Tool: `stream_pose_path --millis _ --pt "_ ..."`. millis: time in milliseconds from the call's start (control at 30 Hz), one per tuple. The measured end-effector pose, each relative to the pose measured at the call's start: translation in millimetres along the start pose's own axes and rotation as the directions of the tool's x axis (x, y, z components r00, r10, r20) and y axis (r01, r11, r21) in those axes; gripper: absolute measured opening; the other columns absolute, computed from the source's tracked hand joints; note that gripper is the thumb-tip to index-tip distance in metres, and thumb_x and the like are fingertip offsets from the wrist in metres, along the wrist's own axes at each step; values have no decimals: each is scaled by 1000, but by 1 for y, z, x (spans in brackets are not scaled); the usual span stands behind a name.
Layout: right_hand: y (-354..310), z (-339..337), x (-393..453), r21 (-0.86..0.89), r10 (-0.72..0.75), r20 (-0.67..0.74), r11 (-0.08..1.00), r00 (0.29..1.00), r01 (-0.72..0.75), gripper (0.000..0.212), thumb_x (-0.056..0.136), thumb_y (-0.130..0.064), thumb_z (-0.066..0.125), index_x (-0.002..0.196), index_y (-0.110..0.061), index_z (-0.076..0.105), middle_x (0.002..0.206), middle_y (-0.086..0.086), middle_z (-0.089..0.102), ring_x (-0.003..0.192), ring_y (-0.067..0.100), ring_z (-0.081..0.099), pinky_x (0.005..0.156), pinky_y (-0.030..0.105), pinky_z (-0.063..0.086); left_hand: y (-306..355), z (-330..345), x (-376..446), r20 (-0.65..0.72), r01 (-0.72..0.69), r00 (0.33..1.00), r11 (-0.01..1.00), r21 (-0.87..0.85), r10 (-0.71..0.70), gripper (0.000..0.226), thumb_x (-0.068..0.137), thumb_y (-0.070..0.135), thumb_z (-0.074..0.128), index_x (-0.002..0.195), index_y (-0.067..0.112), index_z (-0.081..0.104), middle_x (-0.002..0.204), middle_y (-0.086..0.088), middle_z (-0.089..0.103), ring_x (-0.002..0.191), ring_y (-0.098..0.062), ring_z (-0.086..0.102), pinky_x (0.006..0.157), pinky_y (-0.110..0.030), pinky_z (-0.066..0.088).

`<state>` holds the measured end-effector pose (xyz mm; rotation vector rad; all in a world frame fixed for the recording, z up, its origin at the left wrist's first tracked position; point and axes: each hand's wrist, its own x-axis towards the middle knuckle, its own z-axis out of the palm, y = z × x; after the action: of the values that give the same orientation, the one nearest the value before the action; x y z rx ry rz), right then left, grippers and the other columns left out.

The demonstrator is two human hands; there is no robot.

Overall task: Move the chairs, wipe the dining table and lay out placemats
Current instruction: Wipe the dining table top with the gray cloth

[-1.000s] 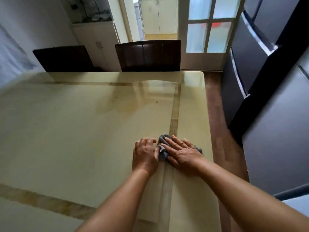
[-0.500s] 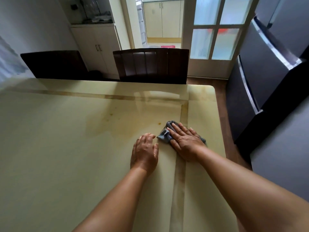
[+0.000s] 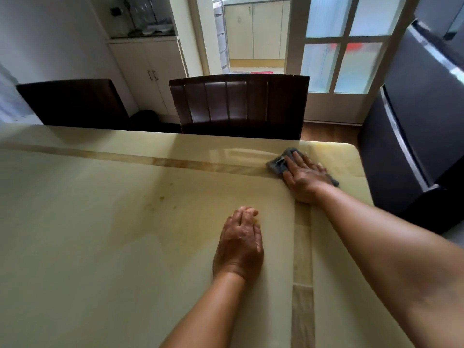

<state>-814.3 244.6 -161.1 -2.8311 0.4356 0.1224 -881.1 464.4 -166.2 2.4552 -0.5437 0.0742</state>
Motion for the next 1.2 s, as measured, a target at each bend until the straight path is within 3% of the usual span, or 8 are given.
stream_pose_path --millis 200,333,433,500,733,833,1067,1200 --pt "-15 6 17 -6 137 -12 991 991 -137 57 97 -49 17 149 -31 3 158 -7 -11 145 16 -10 115 40 -2 -1 5 5 19 -12 1000 999 49 12 39 93 22 37 132 19 45 142 -4 43 134 -19 34 115 -27 20" --pt "-62 20 -20 -18 -36 49 999 998 37 56 98 -46 17 149 -31 1 157 -8 -13 145 14 -12 117 39 -5 4 -6 5 0 5 1000 997 -82 -5 38 83 8 38 119 10 51 127 -12 48 120 -27 44 108 -30 30" --pt "-101 28 -57 1 -179 140 984 974 180 58 98 -50 16 149 -32 -3 156 -10 -17 144 13 -16 118 39 -3 3 -25 -1 -144 54 985 953 -297 -100 28 75 5 34 91 6 57 101 -15 52 97 -28 48 95 -34 38" --pt "-120 32 -78 26 -232 154 973 960 231 58 97 -53 14 149 -32 -4 156 -11 -18 144 12 -16 117 37 -6 -12 -41 -6 -206 104 962 938 -330 -179 22 77 2 35 85 6 55 95 -12 51 91 -26 48 92 -32 37" --pt "-210 60 -144 67 -412 242 910 878 409 60 98 -46 22 149 -31 -5 156 -9 -19 143 15 -19 117 39 -11 -85 -104 -42 -240 352 896 927 -126 -373 22 79 -4 46 98 0 56 107 -23 54 103 -37 50 91 -35 35" --pt "-248 77 -161 23 -487 282 864 826 502 67 96 -46 28 148 -32 -12 155 -9 -23 141 17 -24 114 40 -16 -104 -121 -54 -228 392 886 915 -96 -404 22 84 0 44 103 3 56 113 -21 54 107 -35 50 93 -36 38" --pt "-253 79 -143 20 -596 236 792 767 610 55 97 -49 16 147 -38 -5 156 -16 -14 143 9 -17 113 34 -10 -126 -131 -58 -216 436 874 899 -46 -435 32 84 1 44 114 5 56 120 -17 56 114 -33 50 99 -35 36" --pt "-272 81 -104 20 -617 218 777 756 629 55 95 -55 13 146 -43 -3 155 -20 -12 143 7 -14 114 35 -5 -146 -134 -47 -335 474 829 880 0 -447 35 87 9 46 122 4 53 127 -15 55 118 -31 50 101 -36 35"
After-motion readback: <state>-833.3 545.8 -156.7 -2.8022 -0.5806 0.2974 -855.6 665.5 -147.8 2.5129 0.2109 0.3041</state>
